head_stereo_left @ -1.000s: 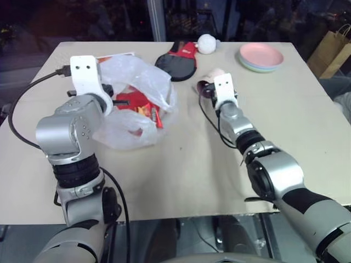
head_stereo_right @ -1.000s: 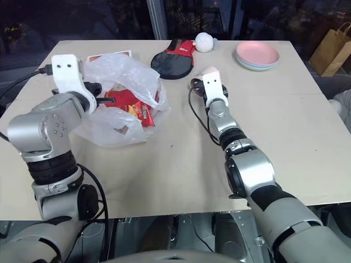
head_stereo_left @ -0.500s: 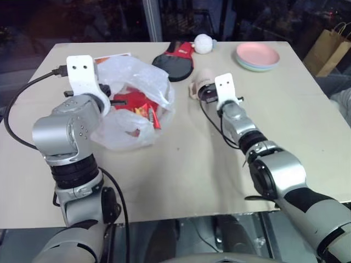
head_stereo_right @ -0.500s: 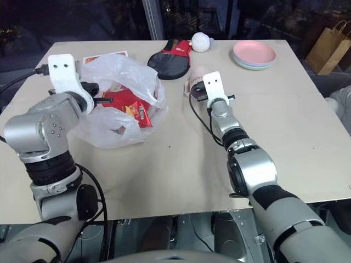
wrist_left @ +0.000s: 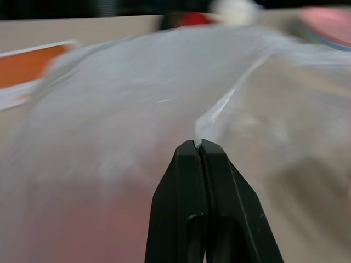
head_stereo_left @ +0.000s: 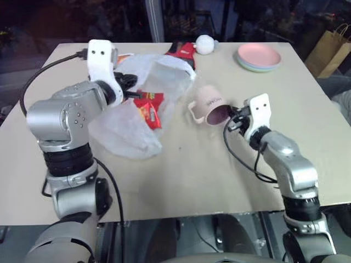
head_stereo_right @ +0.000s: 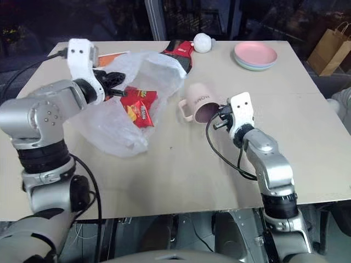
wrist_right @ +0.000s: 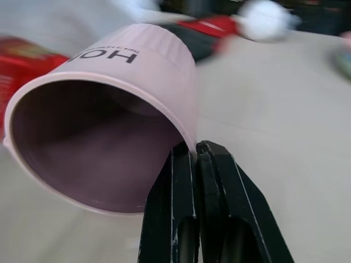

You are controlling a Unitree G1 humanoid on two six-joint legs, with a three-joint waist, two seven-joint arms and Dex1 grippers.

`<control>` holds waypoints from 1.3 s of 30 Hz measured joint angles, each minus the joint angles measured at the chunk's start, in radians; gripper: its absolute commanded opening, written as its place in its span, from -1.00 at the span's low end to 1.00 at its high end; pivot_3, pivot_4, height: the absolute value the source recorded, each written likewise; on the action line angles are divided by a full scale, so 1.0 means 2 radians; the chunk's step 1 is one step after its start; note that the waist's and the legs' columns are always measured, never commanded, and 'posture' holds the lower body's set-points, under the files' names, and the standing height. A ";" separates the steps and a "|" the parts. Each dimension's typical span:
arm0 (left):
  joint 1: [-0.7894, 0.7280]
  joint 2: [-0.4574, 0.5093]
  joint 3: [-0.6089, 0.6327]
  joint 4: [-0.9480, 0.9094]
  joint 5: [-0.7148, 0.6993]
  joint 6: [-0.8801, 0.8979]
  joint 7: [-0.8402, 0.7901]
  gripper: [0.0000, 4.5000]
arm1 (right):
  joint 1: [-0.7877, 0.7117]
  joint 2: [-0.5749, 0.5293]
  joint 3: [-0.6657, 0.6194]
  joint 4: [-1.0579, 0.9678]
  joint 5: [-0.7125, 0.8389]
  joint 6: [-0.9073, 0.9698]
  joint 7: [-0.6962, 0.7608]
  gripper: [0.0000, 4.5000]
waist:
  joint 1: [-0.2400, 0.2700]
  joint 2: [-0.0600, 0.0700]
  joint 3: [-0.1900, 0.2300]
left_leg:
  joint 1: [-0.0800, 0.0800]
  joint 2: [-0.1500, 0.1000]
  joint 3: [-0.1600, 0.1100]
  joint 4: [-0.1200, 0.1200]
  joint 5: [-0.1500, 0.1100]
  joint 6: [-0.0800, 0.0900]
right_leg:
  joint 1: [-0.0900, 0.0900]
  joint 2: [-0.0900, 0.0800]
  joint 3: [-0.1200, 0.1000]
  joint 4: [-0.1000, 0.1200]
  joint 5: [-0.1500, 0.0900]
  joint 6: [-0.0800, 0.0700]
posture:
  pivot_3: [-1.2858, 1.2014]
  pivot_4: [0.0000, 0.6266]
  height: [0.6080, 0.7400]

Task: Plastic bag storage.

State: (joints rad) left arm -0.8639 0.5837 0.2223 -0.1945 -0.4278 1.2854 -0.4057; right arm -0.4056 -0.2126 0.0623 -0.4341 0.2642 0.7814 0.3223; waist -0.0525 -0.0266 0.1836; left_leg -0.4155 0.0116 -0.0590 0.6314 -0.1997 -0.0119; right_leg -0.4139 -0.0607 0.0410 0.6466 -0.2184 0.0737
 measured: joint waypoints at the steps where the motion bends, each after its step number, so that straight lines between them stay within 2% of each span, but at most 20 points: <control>1: 0.000 0.004 -0.007 0.000 -0.008 -0.002 -0.015 -1.00 | -0.009 0.008 0.011 0.004 0.001 0.009 -0.001 -0.96 | -0.001 0.000 0.000 | 0.000 0.000 0.000 0.000 0.000 -0.001 | 0.000 0.000 0.000 0.000 0.000 0.000 | 0.03 -0.52 1.00; 4: -0.003 0.007 -0.018 0.004 -0.027 -0.003 -0.036 -1.00 | -0.060 0.034 0.045 0.058 -0.007 0.008 -0.002 -0.96 | -0.003 0.000 0.000 | 0.000 0.000 0.000 0.001 0.001 -0.001 | 0.000 0.000 0.000 0.000 0.000 0.000 | 0.03 -0.52 1.00; 8: -0.015 0.002 -0.013 -0.005 -0.053 0.008 -0.039 -1.00 | -0.134 0.071 0.075 0.177 -0.032 -0.037 0.000 -0.96 | -0.003 0.000 0.000 | 0.000 0.000 0.000 0.001 0.001 -0.001 | 0.000 0.001 0.000 0.000 0.000 0.000 | 0.03 -0.52 1.00; 14: -0.015 -0.003 0.022 -0.046 -0.083 0.046 -0.024 -1.00 | -0.241 0.167 0.076 0.393 -0.044 -0.147 0.022 -0.96 | -0.009 0.000 0.000 | -0.001 0.000 0.000 -0.001 0.001 -0.001 | -0.001 0.000 0.001 -0.001 0.000 0.000 | 0.03 -0.52 1.00; 16: -0.005 -0.012 0.029 -0.065 -0.090 0.056 -0.015 -1.00 | -0.290 0.177 0.083 0.476 -0.036 -0.199 0.042 -0.96 | -0.009 0.000 0.000 | 0.000 0.000 0.000 -0.002 0.001 -0.002 | -0.001 0.000 0.001 -0.001 0.000 0.000 | 0.03 -0.52 1.00; 19: 0.023 -0.016 0.045 -0.084 -0.092 0.067 0.000 -1.00 | -0.335 0.184 0.079 0.575 -0.033 -0.258 0.062 -0.65 | -0.007 0.000 0.000 | -0.001 0.000 0.000 -0.002 0.001 -0.002 | -0.001 0.000 0.000 -0.001 0.000 0.000 | 0.03 -0.52 1.00; 20: 0.029 -0.018 0.053 -0.087 -0.092 0.070 0.008 -1.00 | -0.336 0.184 0.086 0.600 -0.034 -0.278 0.075 -0.34 | -0.006 0.000 0.000 | -0.001 0.000 -0.001 -0.002 0.001 -0.002 | 0.000 0.000 0.000 -0.001 0.000 0.000 | 0.03 -0.52 1.00; 21: 0.030 -0.020 0.057 -0.090 -0.092 0.071 0.010 -1.00 | -0.336 0.184 0.091 0.611 -0.035 -0.283 0.079 -0.26 | -0.006 0.000 0.000 | -0.001 0.000 -0.001 -0.002 0.001 -0.002 | -0.001 0.000 0.000 -0.001 0.000 0.000 | 0.03 -0.52 1.00; 22: 0.032 -0.020 0.062 -0.094 -0.093 0.072 0.013 -1.00 | -0.335 0.184 0.097 0.620 -0.036 -0.286 0.084 -0.09 | -0.006 0.000 0.001 | -0.001 0.000 -0.001 -0.002 0.001 -0.002 | -0.001 0.000 0.000 -0.001 0.000 0.000 | 0.03 -0.52 1.00; 26: 0.055 -0.022 0.076 -0.101 -0.094 0.072 0.021 -1.00 | -0.327 0.182 0.109 0.589 -0.039 -0.300 0.097 0.73 | -0.008 0.000 0.001 | -0.001 0.000 -0.001 -0.002 0.001 -0.002 | -0.001 0.000 0.000 -0.001 0.000 0.000 | 0.03 -0.52 1.00; 27: 0.059 -0.024 0.077 -0.101 -0.095 0.072 0.022 -1.00 | -0.323 0.181 0.113 0.580 -0.039 -0.302 0.100 0.99 | -0.008 0.000 0.001 | -0.001 0.000 -0.001 -0.002 0.001 -0.002 | -0.001 0.000 0.000 -0.001 0.000 0.000 | 0.03 -0.52 1.00; 35: 0.066 -0.036 0.086 -0.101 -0.119 0.068 0.018 -1.00 | -0.295 0.177 0.121 0.569 -0.051 -0.306 0.091 0.99 | -0.007 0.000 0.001 | 0.000 0.000 -0.001 -0.002 0.001 -0.002 | -0.001 0.000 0.000 0.000 0.000 0.000 | 0.03 -0.52 1.00; 39: 0.067 -0.039 0.098 -0.101 -0.140 0.068 0.014 -1.00 | -0.295 0.177 0.115 0.591 -0.057 -0.321 0.056 0.99 | -0.007 0.000 0.001 | 0.000 0.000 -0.001 -0.002 0.001 -0.002 | -0.001 0.000 0.000 0.000 0.000 0.000 | 0.03 -0.52 1.00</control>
State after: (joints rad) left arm -0.7294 0.5066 0.4185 -0.3965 -0.7087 1.4215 -0.3771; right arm -0.9960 0.1417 0.2922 0.7483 0.1503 0.1404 0.4345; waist -0.0663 -0.0271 0.1848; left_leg -0.4163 0.0114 -0.0614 0.6281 -0.1979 -0.0153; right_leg -0.4153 -0.0604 0.0408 0.6463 -0.2176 0.0727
